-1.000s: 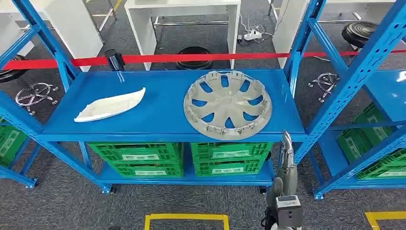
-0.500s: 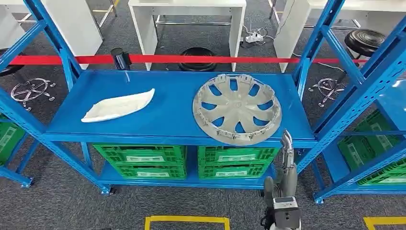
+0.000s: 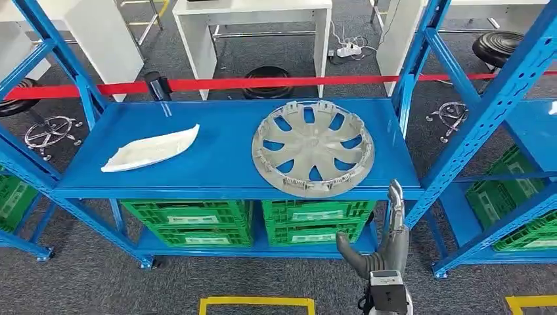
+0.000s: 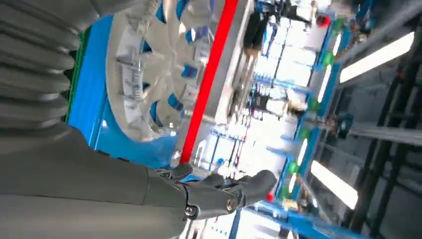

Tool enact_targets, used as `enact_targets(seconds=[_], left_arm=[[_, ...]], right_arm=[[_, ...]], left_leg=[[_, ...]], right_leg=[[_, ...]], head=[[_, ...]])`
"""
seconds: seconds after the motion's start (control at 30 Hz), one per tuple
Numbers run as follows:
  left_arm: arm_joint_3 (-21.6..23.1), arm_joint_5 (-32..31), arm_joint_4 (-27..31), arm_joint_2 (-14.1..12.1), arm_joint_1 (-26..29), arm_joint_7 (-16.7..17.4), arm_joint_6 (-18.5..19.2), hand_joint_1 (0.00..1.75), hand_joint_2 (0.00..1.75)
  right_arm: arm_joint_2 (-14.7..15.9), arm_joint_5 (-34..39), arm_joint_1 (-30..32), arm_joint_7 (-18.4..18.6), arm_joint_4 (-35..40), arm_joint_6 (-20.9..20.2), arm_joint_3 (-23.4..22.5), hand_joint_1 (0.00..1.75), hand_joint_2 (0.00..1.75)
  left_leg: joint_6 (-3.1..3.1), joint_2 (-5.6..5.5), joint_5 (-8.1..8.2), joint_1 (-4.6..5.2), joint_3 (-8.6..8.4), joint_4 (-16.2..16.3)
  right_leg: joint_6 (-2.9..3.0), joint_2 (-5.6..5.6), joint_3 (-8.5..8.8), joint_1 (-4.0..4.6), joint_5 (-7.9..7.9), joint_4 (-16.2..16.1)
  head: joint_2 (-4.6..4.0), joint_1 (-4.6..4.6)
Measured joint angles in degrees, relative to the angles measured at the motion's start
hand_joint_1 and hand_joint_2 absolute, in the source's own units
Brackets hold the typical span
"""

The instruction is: Take the parts from the cabinet and place them on the table.

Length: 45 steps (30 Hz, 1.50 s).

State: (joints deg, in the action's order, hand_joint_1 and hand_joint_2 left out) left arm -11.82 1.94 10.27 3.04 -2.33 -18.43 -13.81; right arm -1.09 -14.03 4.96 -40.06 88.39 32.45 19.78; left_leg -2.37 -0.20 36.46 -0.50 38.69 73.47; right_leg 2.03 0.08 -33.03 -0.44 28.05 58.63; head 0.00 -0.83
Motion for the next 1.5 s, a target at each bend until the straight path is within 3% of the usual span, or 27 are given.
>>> enact_targets(seconds=[0.03, 0.07, 0.1, 0.17, 0.2, 0.33, 0.37, 0.43, 0.5, 0.53, 0.57, 0.6, 0.67, 0.7, 0.83, 0.9, 0.93, 1.0, 1.03, 1.07, 1.13, 1.2, 1.23, 1.33, 1.4, 1.43, 1.5], left_arm=[[0.0, -0.2, 0.0, 0.0, 0.06, -1.18, 0.02, 0.0, 0.0], [0.0, -0.28, 0.0, 0.0, 0.08, -2.42, 0.15, 0.0, 0.0], [0.0, -0.28, 0.04, -0.02, 0.05, -3.64, 0.5, 0.0, 0.0], [0.0, -0.28, 0.24, -0.22, -0.15, -5.18, 0.92, 0.0, 0.0], [0.0, -0.28, 0.28, -0.39, -0.43, -5.57, 1.14, 0.0, 0.0], [0.04, -2.38, 0.42, -0.63, -1.62, -3.87, 1.16, 0.0, 0.0], [0.2, -3.02, 0.46, -0.59, -1.99, -3.32, 1.16, 0.0, 0.0], [0.35, -4.26, 0.59, -0.81, -3.11, -2.56, 1.07, 0.0, 0.0], [0.57, -4.96, 0.68, -0.85, -4.05, -2.4, 0.44, 0.0, 0.0], [0.7, -5.09, 0.72, -1.07, -4.33, -2.05, -0.06, 0.0, 0.0], [0.7, -5.07, 0.72, -1.25, -4.48, -1.92, -0.29, 0.0, 0.0], [0.7, -5.0, 0.77, -1.36, -4.56, -1.57, -0.65, 0.0, 0.0], [0.7, -5.31, 0.83, -1.7, -4.61, -1.37, -0.79, 0.0, 0.0], [0.7, -5.4, 0.87, -1.86, -4.63, -1.29, -1.14, 0.0, 0.0], [0.7, -4.81, 0.94, -2.73, -4.47, -1.22, -1.42, 0.0, 0.0], [0.7, -4.48, 0.98, -3.02, -4.03, -1.55, -1.4, 0.0, 0.0], [0.7, -4.37, 0.98, -2.97, -3.8, -1.61, -1.4, 0.0, 0.0], [0.68, -3.8, 0.96, -2.97, -3.2, -1.81, -1.35, 0.0, 0.0], [0.66, -3.46, 0.94, -2.93, -2.75, -1.92, -1.36, 0.0, 0.0], [0.63, -3.19, 0.9, -2.88, -2.35, -2.01, -1.36, 0.0, 0.0], [0.46, -2.51, 0.81, -2.73, -1.97, -2.12, -1.29, 0.0, 0.0], [0.02, -1.77, 0.79, -2.53, -1.77, -2.18, -1.0, 0.0, 0.0], [-0.28, -1.4, 0.77, -2.25, -1.76, -2.12, -0.59, 0.0, 0.0], [-0.81, -1.9, 0.77, -1.36, -1.6, -2.42, 0.0, 0.0, 0.0], [-0.81, -3.17, 0.83, -0.74, -1.93, -2.4, 0.44, 0.0, 0.0], [-0.81, -3.76, 0.87, -0.68, -2.33, -2.14, 0.52, 0.0, 0.0], [-0.81, -4.57, 0.92, -0.41, -3.19, -2.03, 1.18, 0.0, 0.0]], right_arm=[[-0.2, -0.48, -0.19, 0.0, -0.46, -0.76, -0.13, 0.0, 1.75], [-0.35, -1.0, -0.31, 0.0, -0.87, -1.33, -0.3, 0.0, 1.75], [-0.59, -1.59, -0.38, 0.0, -1.13, -1.61, -0.61, 0.0, 1.75], [-1.05, -2.27, -0.5, 0.0, -1.33, -1.66, -1.23, 0.0, 1.75], [-1.24, -2.68, -0.46, -0.04, -1.33, -1.38, -1.48, 0.0, 1.75], [-1.49, -3.15, 0.98, -0.04, -1.16, 2.33, -1.62, 0.0, 1.75], [-1.49, -2.97, 1.47, -0.04, -0.85, 3.42, -1.62, 0.0, 1.75], [-1.49, -2.58, 2.29, -0.07, -0.06, 5.68, -1.62, 0.0, 1.75], [-1.49, -2.12, 2.9, -0.04, 0.2, 6.56, -1.62, 0.0, 1.75], [-1.53, -1.75, 3.13, -0.04, 0.2, 6.71, -1.62, 0.0, 1.75], [-1.55, -1.31, 3.15, -0.04, 0.18, 6.69, -1.6, 0.0, 1.75], [-1.6, -0.22, 3.0, -0.04, 0.18, 6.21, -1.62, 0.0, 1.75], [-1.64, 0.39, 2.41, -0.02, 0.18, 5.88, -1.66, 0.0, 1.75], [-1.64, 0.37, 1.88, -0.04, 0.15, 5.8, -1.64, 0.0, 1.75], [-1.92, -0.41, 0.39, -0.04, -0.19, 4.57, -1.6, 0.0, 1.75], [-2.07, -1.09, -0.15, -0.04, -0.33, 4.0, -1.57, 0.0, 1.75], [-2.08, -1.29, -0.33, -0.04, -0.37, 3.81, -1.55, 0.0, 1.75], [-2.08, -1.86, -0.23, -0.04, -0.52, 3.44, -1.53, 0.0, 1.75], [-2.08, -1.99, -0.25, -0.04, -0.7, 3.13, -1.51, 0.0, 1.75], [-2.05, -2.08, -0.28, -0.04, -0.87, 3.02, -1.49, 0.0, 1.75], [-2.05, -2.05, -0.57, -0.04, -1.29, 2.87, -1.44, 0.0, 1.75], [-2.05, -1.75, -1.78, -0.04, -1.9, 1.99, -1.09, 0.0, 1.75], [-2.05, -1.6, -2.52, -0.04, -2.33, 1.36, -0.87, 0.0, 1.75], [-2.08, -1.81, -3.51, -0.04, -2.93, 0.2, -0.46, 0.0, 1.75], [-2.05, -2.23, -3.45, -0.04, -2.93, 0.68, -0.46, 0.0, 1.75], [-2.05, -2.23, -3.22, -0.05, -2.91, 0.7, -0.52, 0.0, 1.75], [-2.05, -3.08, -1.81, -0.02, -2.86, 1.8, -0.77, 0.0, 1.75]], left_leg=[[0.0, 0.0, 0.48, 0.0, 1.23, 2.48], [0.09, -0.01, -0.44, 0.01, 1.11, 2.12], [0.31, -0.01, -2.59, 0.03, -0.38, -0.92], [1.02, 0.0, -7.65, 0.16, -5.77, -11.64], [1.4, 0.01, -7.82, 0.34, -7.61, -15.63], [2.37, 0.0, -8.13, 0.78, -7.4, -15.86], [2.82, 0.06, -8.61, 0.14, -7.88, -16.52], [3.28, 0.09, -8.75, 0.12, -7.97, -16.7], [3.41, 0.15, -8.65, 0.16, -7.87, -16.6], [3.45, 0.23, -8.6, 0.17, -7.86, -16.53], [3.4, 0.25, -8.52, 0.16, -7.88, -16.42], [3.27, 0.25, -8.37, 0.15, -7.93, -16.31], [2.92, 0.24, -7.99, 0.09, -8.12, -15.95], [2.63, 0.24, -7.78, 0.12, -8.07, -15.67], [1.25, 0.23, -7.63, 0.25, -8.08, -15.98], [0.48, 0.18, -6.75, 0.15, -7.77, -14.79], [0.24, 0.2, -4.87, 0.08, -6.48, -11.97], [-0.11, 0.2, -0.58, -0.01, -1.95, -2.81], [-0.2, 0.19, 0.61, -0.01, 0.09, 1.04], [-0.2, 0.19, 0.4, -0.02, 1.03, 2.43], [-0.02, 0.2, -3.8, -0.04, -0.91, -2.79], [0.36, 0.24, -9.02, -0.05, -6.16, -13.87], [0.73, 0.21, -8.38, 0.19, -6.77, -15.69], [1.87, 0.07, -8.6, 0.45, -6.49, -15.6], [2.77, 0.06, -9.16, 0.03, -7.0, -16.31], [3.12, 0.04, -9.2, 0.02, -7.02, -16.35], [3.44, 0.04, -9.13, 0.06, -6.97, -16.3]], right_leg=[[0.03, 0.0, -0.03, 0.06, -0.02, 0.01], [0.02, 0.02, 0.01, 0.12, -0.02, 0.01], [0.02, 0.03, 0.09, 0.16, -0.01, 0.01], [-0.14, 0.07, 0.37, 0.2, 0.1, 0.01], [-0.32, 0.04, 0.42, 0.23, 0.09, 0.03], [-1.75, -0.05, 0.46, 0.27, -0.04, -0.32], [-2.08, -0.02, 0.43, 0.43, 0.2, 0.03], [-2.64, 0.07, -1.77, 0.33, 3.42, 4.87], [-2.97, 0.06, -6.43, 0.14, 7.58, 14.16], [-3.06, 0.06, -8.17, 0.12, 8.31, 17.36], [-3.11, 0.05, -8.56, 0.05, 7.54, 17.62], [-3.1, 0.04, -7.56, -0.05, 5.5, 15.11], [-2.94, 0.0, -2.42, -0.22, 0.16, 4.78], [-2.71, -0.03, -0.51, -0.26, -0.27, 0.57], [-1.2, 0.1, -0.59, 0.36, -0.05, 0.54], [-0.52, -0.03, -0.14, -0.15, -0.38, -0.17], [-0.2, -0.09, -0.11, -0.18, -0.36, -0.17], [0.0, -0.09, -0.13, -0.12, -0.24, -0.16], [0.06, -0.08, -0.16, -0.1, -0.2, -0.14], [0.08, -0.02, -0.1, -0.1, -0.16, -0.14], [-0.09, 0.07, 0.15, -0.11, -0.02, -0.12], [-0.46, 0.1, 0.53, -0.1, 0.21, -0.12], [-0.83, 0.16, 0.43, 0.33, 0.43, 0.19], [-1.92, 0.12, 0.56, 0.06, 0.19, -0.39], [-2.71, 0.1, 0.63, -0.01, 0.76, 0.34], [-2.9, 0.08, -0.44, 0.08, 2.31, 2.52], [-3.22, 0.1, -4.94, -0.01, 6.87, 11.74]], head=[[0.0, -0.11], [0.0, -0.15], [0.0, -0.22], [0.0, -0.33], [0.0, -0.37], [0.0, -0.33], [0.0, -0.35], [0.0, 0.28], [0.0, 0.61], [0.0, 0.63], [0.0, 0.7], [0.0, 0.81], [0.0, 0.9], [0.0, 1.01], [0.0, 0.85], [0.0, 0.68], [0.0, 0.3], [0.0, 0.02], [0.0, 0.0], [0.0, -0.13], [0.0, -0.35], [0.0, -0.48], [0.0, -0.61], [0.0, -0.48], [0.0, -0.41], [0.0, -0.11], [0.0, 0.33]])
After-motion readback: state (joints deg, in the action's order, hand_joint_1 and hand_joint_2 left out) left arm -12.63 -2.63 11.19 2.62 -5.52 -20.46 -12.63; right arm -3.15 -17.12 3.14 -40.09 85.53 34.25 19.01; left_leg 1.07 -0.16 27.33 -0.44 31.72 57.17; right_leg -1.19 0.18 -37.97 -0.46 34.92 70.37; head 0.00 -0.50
